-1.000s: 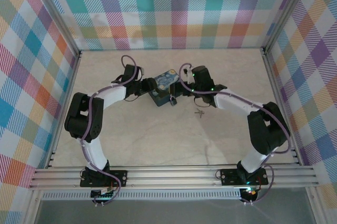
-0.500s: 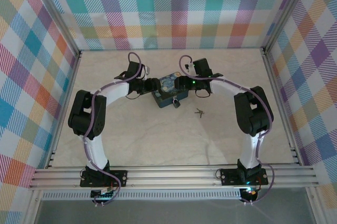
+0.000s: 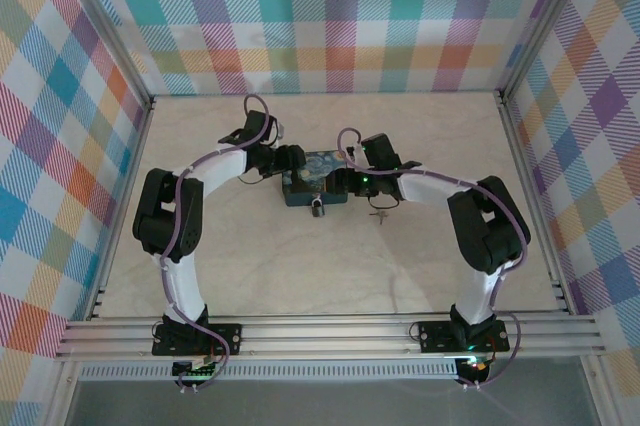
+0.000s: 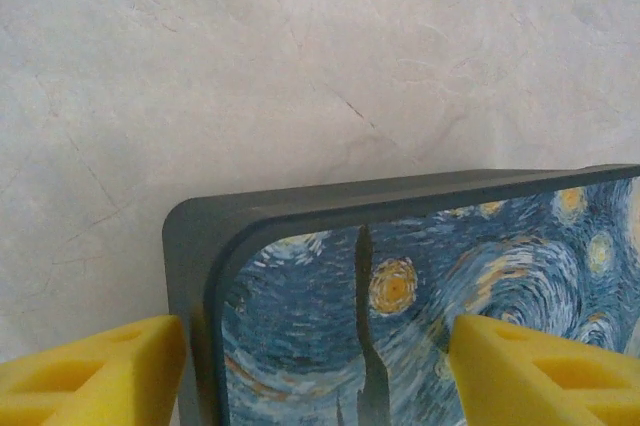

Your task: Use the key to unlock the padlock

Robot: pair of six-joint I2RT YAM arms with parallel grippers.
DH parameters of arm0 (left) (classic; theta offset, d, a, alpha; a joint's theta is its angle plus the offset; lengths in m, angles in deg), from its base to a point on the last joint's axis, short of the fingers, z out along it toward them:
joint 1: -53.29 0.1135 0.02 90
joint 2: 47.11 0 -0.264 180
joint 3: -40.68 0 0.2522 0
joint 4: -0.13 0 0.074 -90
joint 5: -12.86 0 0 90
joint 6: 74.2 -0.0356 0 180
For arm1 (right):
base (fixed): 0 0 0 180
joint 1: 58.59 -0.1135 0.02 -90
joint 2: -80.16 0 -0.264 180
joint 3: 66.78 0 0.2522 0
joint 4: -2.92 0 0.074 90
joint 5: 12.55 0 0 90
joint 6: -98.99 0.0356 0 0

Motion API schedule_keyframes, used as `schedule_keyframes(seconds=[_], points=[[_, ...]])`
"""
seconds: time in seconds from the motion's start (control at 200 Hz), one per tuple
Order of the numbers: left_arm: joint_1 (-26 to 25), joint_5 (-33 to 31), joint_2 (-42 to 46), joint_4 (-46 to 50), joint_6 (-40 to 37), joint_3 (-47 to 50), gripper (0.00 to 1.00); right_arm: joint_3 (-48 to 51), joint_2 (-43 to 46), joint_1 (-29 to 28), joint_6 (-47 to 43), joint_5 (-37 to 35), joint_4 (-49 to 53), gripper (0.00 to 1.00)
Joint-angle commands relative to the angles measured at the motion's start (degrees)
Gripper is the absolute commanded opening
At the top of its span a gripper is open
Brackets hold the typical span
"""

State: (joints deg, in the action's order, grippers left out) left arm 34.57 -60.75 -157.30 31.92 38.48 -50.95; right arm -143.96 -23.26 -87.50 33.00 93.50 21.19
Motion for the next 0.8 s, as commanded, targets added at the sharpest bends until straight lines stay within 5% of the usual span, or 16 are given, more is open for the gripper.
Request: schedule_keyframes(seconds=[0.0, 0.195, 0.43, 0.795], points=[[0.15, -2.61, 3.61, 1.48, 0.95, 1.67, 0.72, -0.12, 4.15, 0.68, 0.23, -3.08, 3.02, 0.82], [0.79, -10.7, 12.1, 6.11, 2.68, 5.2, 0.75, -0.42, 11.03, 1.21, -0.16, -10.83, 13.66, 0.82], [-2.91, -19.1, 23.51, 10.53, 6.41, 15.87, 0.75, 7.39, 17.06, 1.46, 5.47, -24.23, 24.1, 0.57], [-13.59, -22.38, 38.1, 9.31, 12.86, 31.52, 0.76, 12.7, 16.03, 1.84, 3.36, -23.66, 20.37, 0.54]])
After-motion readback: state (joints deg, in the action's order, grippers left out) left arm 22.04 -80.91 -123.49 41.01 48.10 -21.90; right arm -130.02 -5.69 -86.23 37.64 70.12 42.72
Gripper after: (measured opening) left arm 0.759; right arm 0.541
